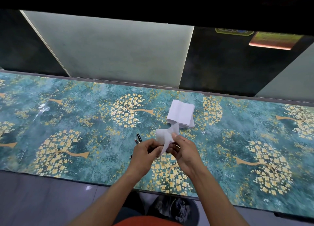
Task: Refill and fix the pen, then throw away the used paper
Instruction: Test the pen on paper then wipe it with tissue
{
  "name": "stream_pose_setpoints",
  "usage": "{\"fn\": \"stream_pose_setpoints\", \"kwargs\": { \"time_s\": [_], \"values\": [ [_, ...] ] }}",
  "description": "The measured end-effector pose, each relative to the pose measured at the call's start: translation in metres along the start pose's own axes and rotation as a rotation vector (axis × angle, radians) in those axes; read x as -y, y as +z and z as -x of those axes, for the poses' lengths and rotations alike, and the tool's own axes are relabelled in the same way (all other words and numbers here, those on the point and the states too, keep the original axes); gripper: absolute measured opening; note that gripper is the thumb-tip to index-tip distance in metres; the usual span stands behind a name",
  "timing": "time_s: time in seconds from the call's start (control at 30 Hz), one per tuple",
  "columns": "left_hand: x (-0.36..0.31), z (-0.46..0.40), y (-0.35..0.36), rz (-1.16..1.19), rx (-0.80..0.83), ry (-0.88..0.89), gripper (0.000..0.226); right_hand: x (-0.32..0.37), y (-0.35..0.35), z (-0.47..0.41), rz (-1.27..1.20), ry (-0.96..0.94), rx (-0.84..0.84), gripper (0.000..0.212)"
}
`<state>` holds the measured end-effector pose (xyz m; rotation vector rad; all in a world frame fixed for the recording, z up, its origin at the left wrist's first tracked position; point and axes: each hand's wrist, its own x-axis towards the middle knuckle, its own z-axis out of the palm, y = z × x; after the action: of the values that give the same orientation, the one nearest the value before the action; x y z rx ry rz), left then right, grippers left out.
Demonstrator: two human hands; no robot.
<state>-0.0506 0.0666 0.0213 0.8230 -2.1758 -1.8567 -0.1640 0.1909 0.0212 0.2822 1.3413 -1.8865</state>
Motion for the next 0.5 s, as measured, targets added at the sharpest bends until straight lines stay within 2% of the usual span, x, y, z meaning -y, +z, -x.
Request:
{"fn": "stream_pose_setpoints", "kwargs": {
  "time_s": [0.23,0.5],
  "values": [
    [-0.003,0.0,-0.002,-0.009,0.046,0.012,0.015,0.011,-0.008,0.0,0.136,-0.05,0.073,0.018],
    [-0.005,0.0,-0.002,0.104,0.033,-0.027,0.006,0.014,-0.045,-0.03,-0.12,-0.012,-0.146,0.011]
  ]
}}
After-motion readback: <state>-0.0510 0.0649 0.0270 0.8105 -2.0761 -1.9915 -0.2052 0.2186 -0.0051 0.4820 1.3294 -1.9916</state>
